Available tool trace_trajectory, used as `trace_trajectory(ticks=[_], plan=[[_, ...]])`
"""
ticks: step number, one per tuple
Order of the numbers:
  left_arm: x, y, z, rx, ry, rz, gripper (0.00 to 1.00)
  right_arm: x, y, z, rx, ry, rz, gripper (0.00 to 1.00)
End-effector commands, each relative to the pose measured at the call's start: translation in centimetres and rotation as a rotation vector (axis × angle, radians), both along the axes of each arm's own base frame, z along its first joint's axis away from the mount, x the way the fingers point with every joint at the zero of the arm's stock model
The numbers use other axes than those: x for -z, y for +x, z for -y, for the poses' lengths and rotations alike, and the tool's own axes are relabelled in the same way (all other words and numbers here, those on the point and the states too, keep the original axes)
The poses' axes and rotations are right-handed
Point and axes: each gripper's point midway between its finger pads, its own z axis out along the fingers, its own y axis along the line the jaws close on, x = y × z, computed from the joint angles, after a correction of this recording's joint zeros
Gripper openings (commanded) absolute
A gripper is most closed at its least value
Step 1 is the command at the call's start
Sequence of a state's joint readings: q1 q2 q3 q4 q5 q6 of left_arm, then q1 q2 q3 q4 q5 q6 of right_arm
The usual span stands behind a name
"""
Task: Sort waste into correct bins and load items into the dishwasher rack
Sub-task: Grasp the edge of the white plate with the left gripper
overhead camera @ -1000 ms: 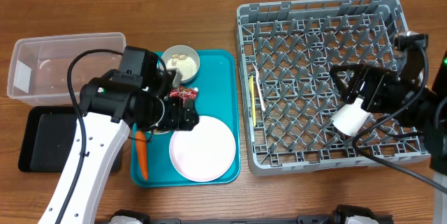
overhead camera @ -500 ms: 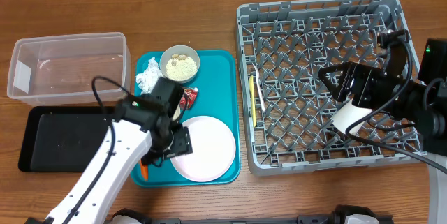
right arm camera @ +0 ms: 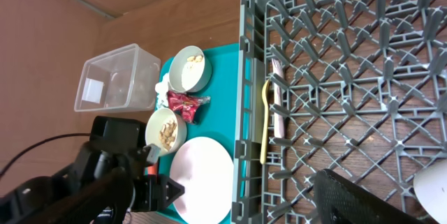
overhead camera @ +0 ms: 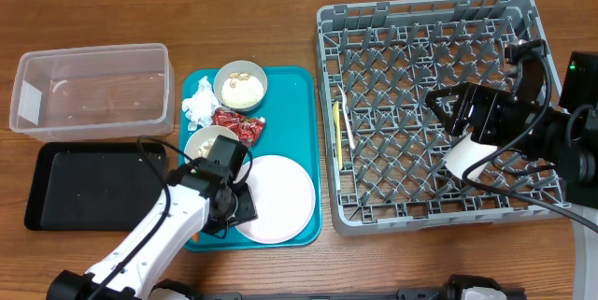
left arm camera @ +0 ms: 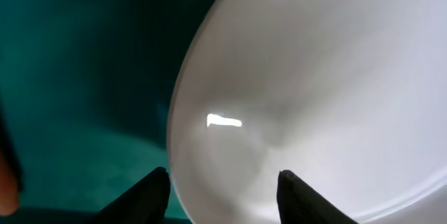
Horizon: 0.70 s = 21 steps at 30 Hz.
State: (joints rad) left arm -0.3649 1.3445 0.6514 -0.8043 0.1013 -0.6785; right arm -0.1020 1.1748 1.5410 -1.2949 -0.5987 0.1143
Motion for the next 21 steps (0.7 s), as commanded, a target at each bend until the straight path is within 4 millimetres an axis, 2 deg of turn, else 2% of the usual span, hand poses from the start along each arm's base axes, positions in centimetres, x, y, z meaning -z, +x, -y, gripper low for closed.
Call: trace_trajectory(ticks=[1, 8, 9, 13, 21], plan=[[0.99, -0.91, -0.09, 0.003, -0.007, -0.016, 0.45, -0.19, -0.02, -0.25, -0.014, -0.001, 0.01, 0.87], [0.99, -0.86, 0.0, 0.003, -0.012, -0.014, 0.27, -0.2, 0.0, -0.24, -0.014, -0.001, 0.011, 0.87], [1.0, -0.83, -0.08, 0.003, -0.008, -0.012, 0.19, -0.19, 0.0, -0.24, -0.014, -0.002, 0.011, 0.87], [1.03, -0.7, -0.39, 0.002, 0.01, -0.005, 0.04, -0.19, 0.0, -0.24, -0.014, -0.002, 0.011, 0.87], [0.54, -0.75, 0.46, 0.009, -0.035, -0.019, 0.04, -0.19, 0.0, -0.24, -0.014, -0.002, 0.011, 0.87]])
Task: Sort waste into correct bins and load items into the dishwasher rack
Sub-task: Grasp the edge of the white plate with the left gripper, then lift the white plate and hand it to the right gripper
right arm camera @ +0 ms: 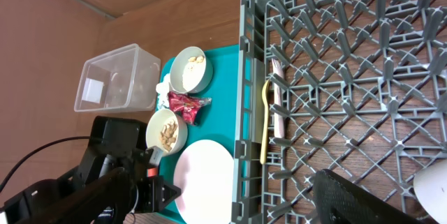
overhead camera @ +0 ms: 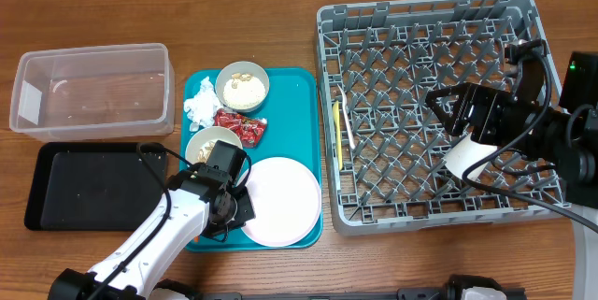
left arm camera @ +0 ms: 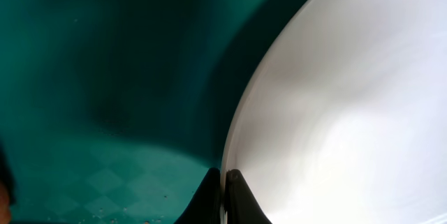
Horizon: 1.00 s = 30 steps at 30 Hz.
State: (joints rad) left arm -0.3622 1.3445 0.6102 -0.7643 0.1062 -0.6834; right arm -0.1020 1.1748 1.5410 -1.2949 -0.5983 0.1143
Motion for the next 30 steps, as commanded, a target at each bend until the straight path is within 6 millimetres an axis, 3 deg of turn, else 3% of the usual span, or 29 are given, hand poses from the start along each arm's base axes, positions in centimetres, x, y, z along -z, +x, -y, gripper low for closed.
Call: trace_trajectory(ticks=[1, 6, 10, 19, 22, 26, 30], plan=[[-0.7, -0.2, 0.8, 0.017, -0.037, -0.019, 0.04, -0.2, 0.0, -0.2, -0.016, -0.002, 0.012, 0.87], [-3.8, 1.0, 0.5, 0.015, 0.004, -0.015, 0.04, -0.1, 0.1, 0.0, -0.004, -0.017, 0.011, 0.87], [-8.0, 2.8, -0.5, 0.024, 0.087, 0.03, 0.04, 0.0, 0.1, 0.1, 0.0, -0.023, 0.01, 0.87], [-17.7, 8.1, 1.2, 0.131, 0.039, 0.27, 0.04, 0.2, -0.4, -0.2, -0.044, -0.032, 0.014, 0.88], [-21.3, 10.0, 3.0, 0.219, -0.034, 0.393, 0.04, -0.6, -1.5, -2.0, -0.191, 0.007, 0.068, 0.87], [-25.7, 11.5, 7.3, 0.376, -0.243, 0.548, 0.04, -1.0, -2.1, -3.3, -0.29, 0.052, 0.103, 0.85], [-27.5, 12.2, 9.0, 0.415, -0.332, 0.621, 0.04, -0.2, -2.0, -3.7, -0.312, 0.053, 0.088, 0.84]])
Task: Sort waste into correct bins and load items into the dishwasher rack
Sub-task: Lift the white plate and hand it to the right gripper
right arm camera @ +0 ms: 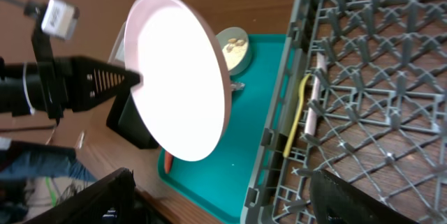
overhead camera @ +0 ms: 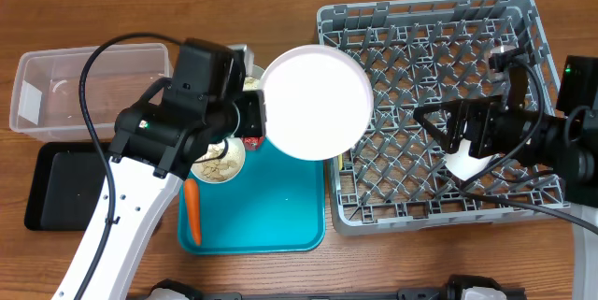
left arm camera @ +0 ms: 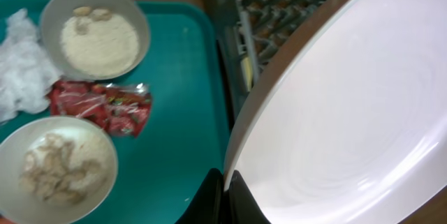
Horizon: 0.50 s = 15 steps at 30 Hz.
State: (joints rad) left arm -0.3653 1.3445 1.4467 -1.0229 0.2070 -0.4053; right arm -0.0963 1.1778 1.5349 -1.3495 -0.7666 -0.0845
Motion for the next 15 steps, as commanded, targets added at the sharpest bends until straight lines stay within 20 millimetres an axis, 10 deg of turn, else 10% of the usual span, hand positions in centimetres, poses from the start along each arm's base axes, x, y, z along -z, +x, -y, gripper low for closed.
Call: trace_trajectory(ticks=[1, 15], plan=[[-2.1, -0.6, 2.5, 0.147, -0.097, 0.051, 0.04, 0.5, -0.2, -1.5, -0.099, 0.02, 0.017, 0.84], [-3.8, -1.8, 6.4, 0.289, -0.187, 0.102, 0.04, 1.9, 0.4, -6.3, -0.31, -0.058, 0.088, 0.74]])
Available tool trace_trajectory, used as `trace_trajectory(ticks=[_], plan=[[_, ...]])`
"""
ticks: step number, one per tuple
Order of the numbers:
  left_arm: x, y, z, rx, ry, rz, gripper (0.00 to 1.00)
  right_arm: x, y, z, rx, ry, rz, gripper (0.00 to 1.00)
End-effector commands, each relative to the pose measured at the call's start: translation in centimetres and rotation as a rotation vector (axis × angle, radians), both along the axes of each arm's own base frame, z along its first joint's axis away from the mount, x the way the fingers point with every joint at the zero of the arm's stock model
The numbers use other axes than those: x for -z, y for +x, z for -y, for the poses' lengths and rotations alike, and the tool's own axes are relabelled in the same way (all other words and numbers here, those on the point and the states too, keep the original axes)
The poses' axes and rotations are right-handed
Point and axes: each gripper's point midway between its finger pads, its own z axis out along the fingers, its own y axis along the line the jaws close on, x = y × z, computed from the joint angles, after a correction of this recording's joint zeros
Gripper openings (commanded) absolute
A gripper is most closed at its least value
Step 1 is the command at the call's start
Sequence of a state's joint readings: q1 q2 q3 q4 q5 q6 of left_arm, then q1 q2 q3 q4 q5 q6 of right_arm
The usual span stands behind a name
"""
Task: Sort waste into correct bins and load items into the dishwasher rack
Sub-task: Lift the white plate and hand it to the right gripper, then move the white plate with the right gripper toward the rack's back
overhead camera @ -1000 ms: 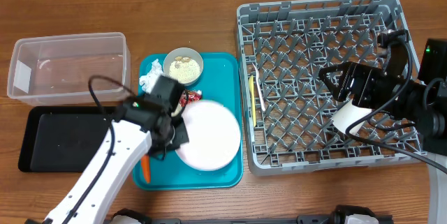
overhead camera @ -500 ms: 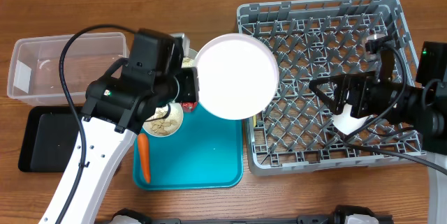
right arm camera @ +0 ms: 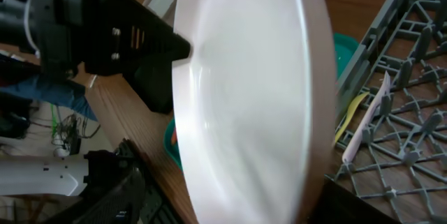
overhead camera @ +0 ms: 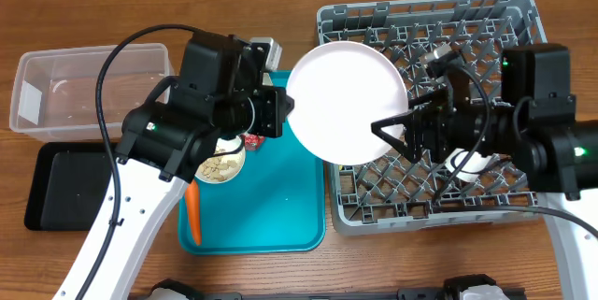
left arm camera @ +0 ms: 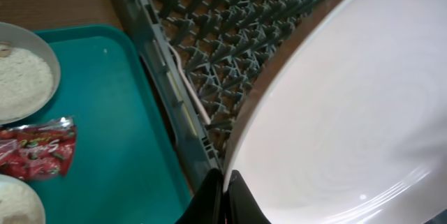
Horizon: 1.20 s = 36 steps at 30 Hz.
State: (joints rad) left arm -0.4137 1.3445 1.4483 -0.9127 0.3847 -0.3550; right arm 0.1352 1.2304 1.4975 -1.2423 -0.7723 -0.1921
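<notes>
My left gripper [overhead camera: 283, 113] is shut on the rim of a white plate [overhead camera: 346, 102], holding it in the air over the left part of the grey dishwasher rack [overhead camera: 523, 20]. In the left wrist view the two fingers [left arm camera: 225, 195] pinch the plate [left arm camera: 335, 112] edge above the rack [left arm camera: 209, 28]. My right gripper [overhead camera: 388, 136] is open at the plate's right edge. In the right wrist view the plate [right arm camera: 251, 98] fills the space between its spread fingers [right arm camera: 115, 192].
The teal tray [overhead camera: 280, 207] holds a bowl of crumbs [overhead camera: 217, 164], an orange carrot [overhead camera: 192, 211] and a red wrapper [left arm camera: 35, 151]. A clear bin [overhead camera: 89, 90] and a black tray [overhead camera: 84, 188] lie at the left. A white cup [overhead camera: 464, 162] sits in the rack.
The left gripper has carried the plate to the right, from above the tray's edge to over the rack. The right gripper has come left and now stands open around the plate's right edge.
The left gripper stood open at the edge of the plate lying on the tray, then was shut on its rim. Later the plate was held high above the tray, uncovering a carrot. Now it hangs over the rack between the right gripper's open fingers.
</notes>
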Motion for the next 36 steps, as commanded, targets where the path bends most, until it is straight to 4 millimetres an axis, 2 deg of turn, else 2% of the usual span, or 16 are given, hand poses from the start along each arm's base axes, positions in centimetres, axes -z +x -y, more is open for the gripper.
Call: trace_trajectory(ticks=[1, 4, 5, 9, 14, 15, 17, 18, 19, 20, 23, 27, 30, 31, 36], plan=[[-1.4, -1.1, 1.6, 0.088, -0.042, 0.027, 0.04, 1.1, 0.9, -0.3, -0.012, -0.024, -0.014, 0.72], [-1.4, -1.1, 1.7, 0.089, -0.042, 0.027, 0.04, 1.6, 1.4, -0.4, -0.013, -0.026, -0.033, 0.6], [-1.4, -1.1, 1.7, 0.089, -0.043, 0.027, 0.04, 1.8, 1.6, -0.5, -0.013, -0.027, -0.037, 0.5], [-1.4, -1.2, 1.7, 0.089, -0.041, 0.027, 0.04, 1.7, 2.2, -0.5, -0.01, -0.025, -0.023, 0.29], [-1.5, -1.2, 1.6, 0.089, -0.042, 0.027, 0.06, 0.2, 2.7, -0.4, 0.041, 0.0, -0.014, 0.15], [-1.6, -1.2, 1.6, 0.088, -0.041, 0.027, 0.14, 0.0, 2.8, -0.2, 0.055, -0.011, -0.008, 0.13], [-1.6, -1.1, 1.5, 0.084, -0.039, 0.031, 0.45, -0.1, 3.2, 0.7, 0.124, -0.042, -0.011, 0.11], [-1.7, -1.1, 1.4, 0.079, -0.036, 0.032, 0.56, 0.0, 3.6, 1.3, 0.176, -0.067, -0.015, 0.11], [-1.7, -1.0, 1.3, 0.075, -0.029, 0.033, 0.73, 0.1, 3.9, 2.2, 0.241, -0.097, -0.018, 0.1], [-1.6, -1.0, 1.1, 0.071, -0.018, 0.036, 0.78, 0.2, 4.3, 3.1, 0.304, -0.124, -0.022, 0.1], [-1.2, -0.8, -0.1, 0.029, 0.047, 0.034, 0.8, 0.6, 4.9, 6.7, 0.52, -0.233, -0.018, 0.1], [-1.6, -1.0, -1.6, -0.014, 0.115, 0.035, 0.81, 0.7, 4.9, 10.1, 0.682, -0.354, 0.013, 0.11], [-2.4, -1.1, -2.1, -0.023, 0.14, 0.055, 0.82, 0.7, 5.3, 12.7, 0.792, -0.451, 0.042, 0.15], [-2.8, -1.1, -2.2, -0.026, 0.141, 0.062, 0.82, 0.7, 5.6, 14.2, 0.854, -0.503, 0.055, 0.16], [-3.0, -1.0, -2.2, -0.028, 0.14, 0.069, 0.84, 0.4, 6.9, 18.1, 0.977, -0.614, 0.099, 0.16]])
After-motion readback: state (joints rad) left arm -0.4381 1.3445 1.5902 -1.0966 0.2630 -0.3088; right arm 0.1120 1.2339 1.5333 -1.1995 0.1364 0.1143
